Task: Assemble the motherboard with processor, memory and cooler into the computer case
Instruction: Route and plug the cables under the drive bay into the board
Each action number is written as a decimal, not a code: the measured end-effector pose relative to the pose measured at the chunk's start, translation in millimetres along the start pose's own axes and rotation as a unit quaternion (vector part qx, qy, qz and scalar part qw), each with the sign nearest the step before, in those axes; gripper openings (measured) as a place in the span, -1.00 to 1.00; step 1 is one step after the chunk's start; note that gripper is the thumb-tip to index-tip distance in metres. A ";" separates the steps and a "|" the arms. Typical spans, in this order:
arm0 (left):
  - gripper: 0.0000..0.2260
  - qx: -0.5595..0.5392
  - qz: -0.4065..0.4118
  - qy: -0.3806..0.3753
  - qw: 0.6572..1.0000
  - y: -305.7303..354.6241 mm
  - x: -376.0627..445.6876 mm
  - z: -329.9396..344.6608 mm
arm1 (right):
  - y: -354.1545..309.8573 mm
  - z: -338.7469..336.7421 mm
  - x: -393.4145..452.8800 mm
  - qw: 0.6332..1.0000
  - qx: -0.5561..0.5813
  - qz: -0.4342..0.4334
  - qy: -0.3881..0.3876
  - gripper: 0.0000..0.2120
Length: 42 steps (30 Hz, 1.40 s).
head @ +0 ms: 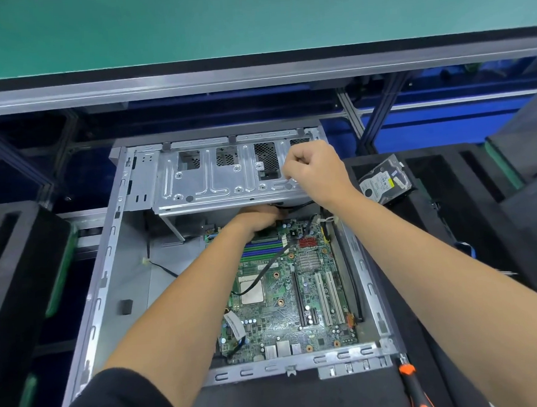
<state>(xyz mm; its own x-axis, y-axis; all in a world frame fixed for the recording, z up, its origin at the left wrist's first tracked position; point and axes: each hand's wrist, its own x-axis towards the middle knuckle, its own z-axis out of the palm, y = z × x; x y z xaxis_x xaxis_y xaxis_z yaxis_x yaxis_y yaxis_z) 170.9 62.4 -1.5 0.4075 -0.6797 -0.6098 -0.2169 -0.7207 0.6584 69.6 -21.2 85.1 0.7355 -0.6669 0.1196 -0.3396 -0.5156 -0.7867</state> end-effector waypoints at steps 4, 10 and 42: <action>-0.70 -0.086 -0.003 -0.015 0.996 -3.6 -2.5 -1.1 | -2.3 -3.0 2.1 0.997 0.073 0.009 -0.001 -0.79; -0.76 0.257 0.039 0.100 0.960 -1.1 -3.3 6.7 | 1.0 -17.1 4.6 0.965 0.253 0.055 0.027 -0.80; -0.69 0.139 0.188 0.040 0.972 21.7 -4.1 25.9 | -3.9 -11.8 3.0 0.984 0.177 0.027 0.016 -0.71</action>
<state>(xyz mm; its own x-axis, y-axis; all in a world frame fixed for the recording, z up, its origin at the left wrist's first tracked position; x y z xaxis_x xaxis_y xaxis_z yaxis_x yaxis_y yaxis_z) 141.6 46.0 3.9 0.3179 -0.8974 -0.3061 -0.5899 -0.4400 0.6771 66.2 -27.5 95.7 0.7018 -0.7071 0.0862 -0.1485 -0.2636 -0.9531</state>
